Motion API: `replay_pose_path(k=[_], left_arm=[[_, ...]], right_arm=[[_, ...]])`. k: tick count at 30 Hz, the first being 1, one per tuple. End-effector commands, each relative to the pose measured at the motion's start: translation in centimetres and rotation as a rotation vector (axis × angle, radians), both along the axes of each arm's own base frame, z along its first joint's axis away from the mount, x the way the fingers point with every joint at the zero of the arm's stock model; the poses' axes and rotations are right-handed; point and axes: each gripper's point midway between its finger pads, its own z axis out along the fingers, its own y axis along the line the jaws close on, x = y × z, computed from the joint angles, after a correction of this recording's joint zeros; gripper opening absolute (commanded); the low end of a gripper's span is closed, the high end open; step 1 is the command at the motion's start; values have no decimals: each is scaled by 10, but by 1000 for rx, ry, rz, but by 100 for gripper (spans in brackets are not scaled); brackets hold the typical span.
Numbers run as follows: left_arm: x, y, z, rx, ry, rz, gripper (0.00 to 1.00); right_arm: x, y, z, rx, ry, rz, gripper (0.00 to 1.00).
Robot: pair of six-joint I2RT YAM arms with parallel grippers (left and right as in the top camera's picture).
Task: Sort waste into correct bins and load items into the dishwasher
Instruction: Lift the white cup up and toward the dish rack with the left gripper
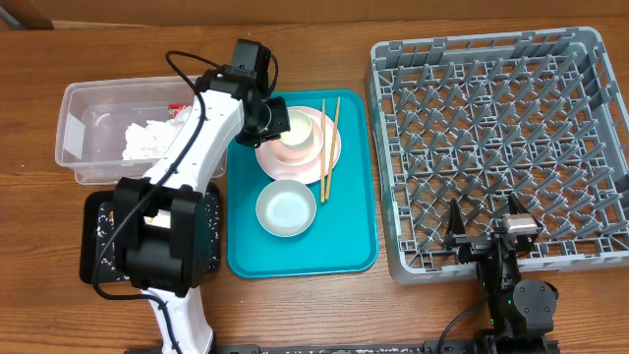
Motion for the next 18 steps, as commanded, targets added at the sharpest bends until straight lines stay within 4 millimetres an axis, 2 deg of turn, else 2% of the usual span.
replay_pose_path(k=[1, 5, 9, 12, 16, 18], left_arm=[[6, -13, 38, -211, -32, -21, 4], [6, -23, 78, -484, -44, -60, 4], [-7, -33, 117, -778, -52, -193, 4], [-16, -36, 130, -863, -52, -245, 4], [-24, -37, 130, -876, -36, -264, 4], [-27, -37, 130, -877, -29, -268, 4]], right_arm=[[0, 0, -3, -1, 1, 2, 100], [0, 0, -3, -1, 1, 2, 100], [1, -5, 4, -43, -27, -25, 100], [1, -9, 14, -74, -72, -49, 100], [1, -10, 13, -80, -66, -55, 100], [0, -4, 21, -69, -101, -23, 100]])
